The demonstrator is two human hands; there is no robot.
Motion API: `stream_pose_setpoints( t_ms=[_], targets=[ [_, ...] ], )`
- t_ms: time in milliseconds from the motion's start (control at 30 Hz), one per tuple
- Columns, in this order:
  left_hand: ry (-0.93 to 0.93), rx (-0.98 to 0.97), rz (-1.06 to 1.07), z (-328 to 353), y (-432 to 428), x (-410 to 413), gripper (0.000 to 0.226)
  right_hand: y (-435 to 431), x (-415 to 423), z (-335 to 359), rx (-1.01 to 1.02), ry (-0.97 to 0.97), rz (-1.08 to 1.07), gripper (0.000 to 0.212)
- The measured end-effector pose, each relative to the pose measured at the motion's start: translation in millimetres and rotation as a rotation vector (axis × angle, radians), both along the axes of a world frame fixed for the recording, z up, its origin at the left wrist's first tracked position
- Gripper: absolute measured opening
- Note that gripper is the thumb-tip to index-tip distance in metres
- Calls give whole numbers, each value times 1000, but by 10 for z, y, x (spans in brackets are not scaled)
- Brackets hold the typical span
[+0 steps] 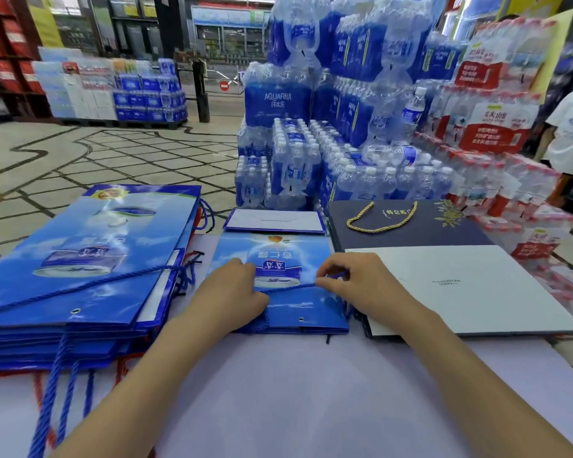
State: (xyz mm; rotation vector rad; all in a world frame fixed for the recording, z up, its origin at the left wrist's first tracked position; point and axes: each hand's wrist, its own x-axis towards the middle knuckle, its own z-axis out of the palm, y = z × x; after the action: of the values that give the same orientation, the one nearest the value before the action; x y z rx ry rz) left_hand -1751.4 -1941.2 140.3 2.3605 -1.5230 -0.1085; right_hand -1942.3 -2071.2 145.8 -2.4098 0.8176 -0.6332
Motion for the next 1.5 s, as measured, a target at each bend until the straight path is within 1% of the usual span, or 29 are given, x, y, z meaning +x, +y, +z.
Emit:
stream_pose_setpoints(
  t_ms=[67,100,200,267,333,400,433,500,667,800,933,1000,1033,1100,1133,1200,1267,1333,1400,1500],
  targets=[
    [12,17,47,38,35,1,15,16,-2,-8,-90,81,39,2],
    [5,27,51,51,51,0,16,20,-5,-11,-130,103,46,4],
    [-115,92,13,44,72,17,37,3,-20,-20,-203,114,33,7],
    [-171,127,5,39,68,34,45,4,-27,-18,-244,160,21,10],
    [-174,89,-29,30,54,30,51,22,-7,-12,-307,240,10,16],
    [-85,-14,-143,4,31,-20,54,40,18,6,-360,303,7,22],
    [-42,-72,-222,-11,21,-66,51,47,26,12,-374,321,10,24],
    [-38,-148,-323,-68,-15,-148,36,46,21,10,-383,319,21,26],
    [38,-120,-242,-83,-69,-138,9,39,-25,8,-347,326,37,28],
    [30,-131,-206,-70,-18,-96,8,38,-52,30,-301,333,73,25],
    [39,-113,-200,-49,4,-91,8,58,-68,32,-337,362,82,22],
    [17,-100,-186,-44,9,-102,4,63,-65,14,-345,353,76,22],
    [-12,-98,-181,-45,13,-110,8,65,-63,6,-356,350,75,22],
    [-102,-108,-201,-72,4,-114,30,73,-53,-3,-387,350,76,21],
    [-116,-131,-241,-82,-7,-117,39,78,-48,3,-399,348,77,21],
    [-43,-165,-339,-82,-19,-160,45,84,-44,19,-409,335,79,21],
    [36,-172,-375,-81,-32,-221,41,93,-44,37,-405,327,83,22],
    [84,-209,-368,-85,-52,-258,33,103,-51,48,-398,317,90,22],
    [142,-258,-363,-75,-60,-282,19,122,-60,58,-390,290,98,22],
    [276,-323,-336,-69,-72,-283,4,141,-58,70,-375,267,100,23]
  ],
)
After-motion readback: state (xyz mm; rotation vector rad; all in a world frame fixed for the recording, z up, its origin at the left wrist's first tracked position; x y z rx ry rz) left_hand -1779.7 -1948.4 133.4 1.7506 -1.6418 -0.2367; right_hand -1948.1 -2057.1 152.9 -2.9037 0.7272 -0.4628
